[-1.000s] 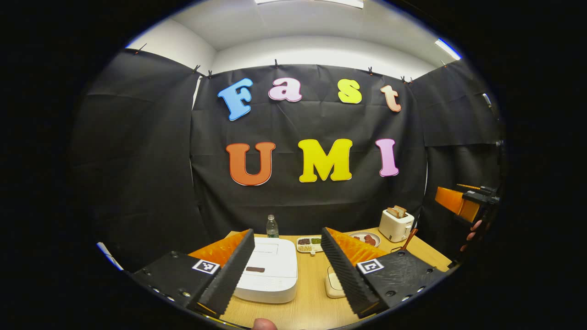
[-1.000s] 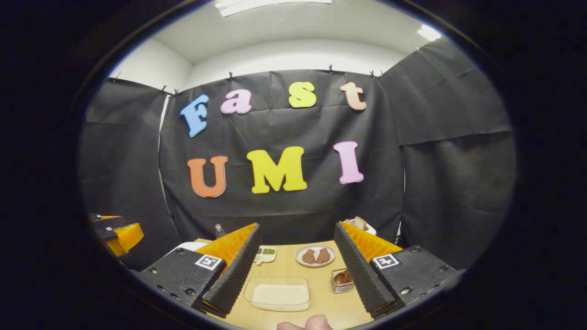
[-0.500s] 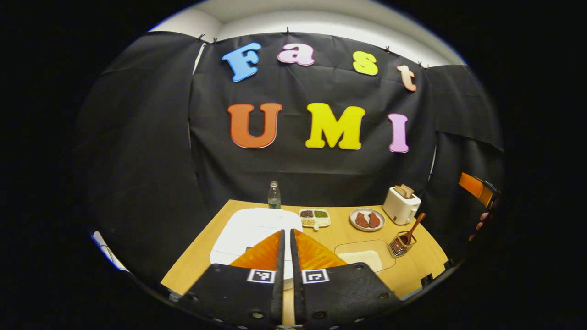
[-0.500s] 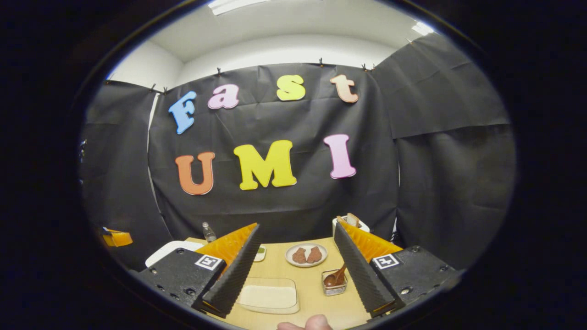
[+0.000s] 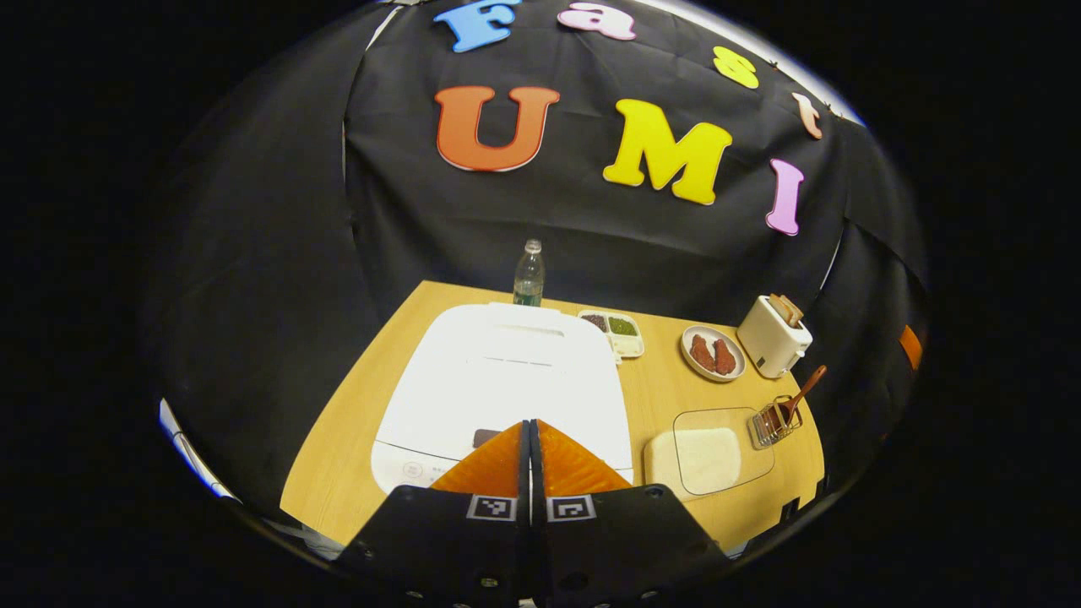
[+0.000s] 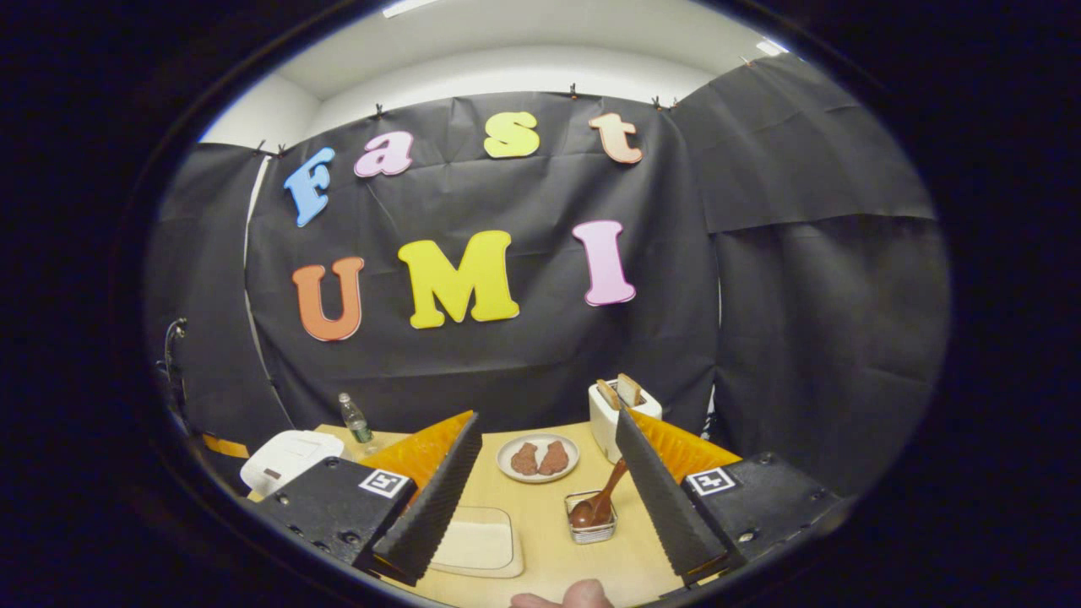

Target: Close the left gripper, press the button to open the rice cooker; take a wooden spoon from the chopstick holder with the right hand, scoop a spoonful of rice and pour it into the rice cooker, then put the wooden spoon back into the chopstick holder.

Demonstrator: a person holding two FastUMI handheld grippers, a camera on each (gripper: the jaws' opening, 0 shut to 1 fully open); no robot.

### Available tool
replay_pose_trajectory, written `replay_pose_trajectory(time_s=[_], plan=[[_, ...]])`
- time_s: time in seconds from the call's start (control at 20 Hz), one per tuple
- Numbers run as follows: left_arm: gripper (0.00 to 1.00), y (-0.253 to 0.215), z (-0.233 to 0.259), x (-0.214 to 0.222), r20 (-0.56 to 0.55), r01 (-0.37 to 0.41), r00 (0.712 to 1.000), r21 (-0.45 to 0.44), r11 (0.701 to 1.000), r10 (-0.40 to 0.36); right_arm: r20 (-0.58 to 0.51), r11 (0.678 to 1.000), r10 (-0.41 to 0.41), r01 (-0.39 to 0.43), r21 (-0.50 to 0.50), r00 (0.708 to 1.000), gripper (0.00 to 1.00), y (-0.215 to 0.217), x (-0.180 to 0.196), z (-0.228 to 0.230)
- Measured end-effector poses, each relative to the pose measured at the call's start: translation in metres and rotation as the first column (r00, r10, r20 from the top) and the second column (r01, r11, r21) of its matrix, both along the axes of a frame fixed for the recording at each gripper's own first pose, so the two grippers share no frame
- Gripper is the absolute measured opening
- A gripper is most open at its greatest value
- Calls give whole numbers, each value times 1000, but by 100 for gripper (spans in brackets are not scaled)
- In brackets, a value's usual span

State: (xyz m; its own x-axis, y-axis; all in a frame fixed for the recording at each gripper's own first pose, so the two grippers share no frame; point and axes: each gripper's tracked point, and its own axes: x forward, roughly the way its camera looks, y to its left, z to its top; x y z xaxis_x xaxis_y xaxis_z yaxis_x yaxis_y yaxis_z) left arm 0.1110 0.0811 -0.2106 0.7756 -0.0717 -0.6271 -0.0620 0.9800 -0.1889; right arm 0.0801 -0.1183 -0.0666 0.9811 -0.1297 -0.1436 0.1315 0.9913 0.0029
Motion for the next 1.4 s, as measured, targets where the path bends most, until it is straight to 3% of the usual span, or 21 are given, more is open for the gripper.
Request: replay_pose_trajectory(time_s=[0.3, 0.35, 0.4, 0.45, 0.5, 0.55, 0.7, 0.8, 0.9, 0.95, 1.0, 1.15, 1.2, 1.25, 1.3, 1.35, 1.4], plan=[[0, 14, -23, 20, -50, -21, 999, -22, 1000, 19, -46, 1000, -3, 3, 7, 999, 100, 4, 17, -20], [0, 15, -27, 20, -63, -30, 998, -37, 999, 28, -54, 1000, 0, 1, 10, 999, 96, 6, 20, -22], [0, 15, -29, 21, -69, -38, 997, -52, 998, 34, -56, 1000, 2, -1, 14, 998, 100, 8, 22, -23], [0, 16, -32, 21, -77, -44, 996, -62, 997, 39, -56, 1000, 1, 0, 17, 998, 96, 9, 24, -23], [0, 18, -36, 21, -85, -50, 995, -70, 996, 44, -62, 1000, 3, -2, 20, 998, 100, 12, 25, -26], [0, 18, -40, 19, -96, -54, 994, -82, 995, 46, -69, 1000, 6, -4, 23, 998, 96, 14, 27, -28], [0, 16, -47, 14, -137, -58, 990, -101, 993, 44, -84, 999, 11, -8, 34, 996, 100, 19, 26, -36], [0, 16, -49, 13, -152, -60, 987, -78, 995, 47, -95, 999, 17, -14, 40, 995, 96, 24, 25, -42], [0, 18, -50, 10, -153, -26, 988, -5, 1000, 25, -111, 999, 26, -20, 49, 994, 100, 27, 25, -47], [0, 19, -47, 14, -141, -17, 990, 25, 1000, 20, -116, 998, 33, -26, 54, 993, 96, 28, 24, -49], [0, 19, -43, 16, -123, -13, 992, 39, 999, 18, -116, 998, 37, -31, 52, 993, 100, 29, 24, -48], [3, 18, -5, 29, 44, -39, 998, 13, 999, 38, -80, 999, 33, -31, 31, 996, 100, 28, 15, -31], [5, 14, 17, 30, 110, -35, 993, -14, 999, 37, -68, 999, 28, -26, 28, 997, 100, 26, 12, -25], [14, 15, 38, 37, 174, -39, 984, -14, 999, 41, -59, 999, 25, -23, 29, 998, 100, 23, 10, -24], [36, 17, 49, 43, 219, -48, 975, 1, 999, 46, -54, 999, 23, -22, 30, 998, 96, 22, 9, -21], [41, 19, 65, 48, 276, -62, 960, 19, 998, 55, -49, 999, 20, -19, 27, 999, 100, 20, 7, -19], [53, 18, 81, 54, 324, -65, 944, 25, 998, 53, -40, 1000, 14, -13, 22, 999, 100, 17, 4, -14]])
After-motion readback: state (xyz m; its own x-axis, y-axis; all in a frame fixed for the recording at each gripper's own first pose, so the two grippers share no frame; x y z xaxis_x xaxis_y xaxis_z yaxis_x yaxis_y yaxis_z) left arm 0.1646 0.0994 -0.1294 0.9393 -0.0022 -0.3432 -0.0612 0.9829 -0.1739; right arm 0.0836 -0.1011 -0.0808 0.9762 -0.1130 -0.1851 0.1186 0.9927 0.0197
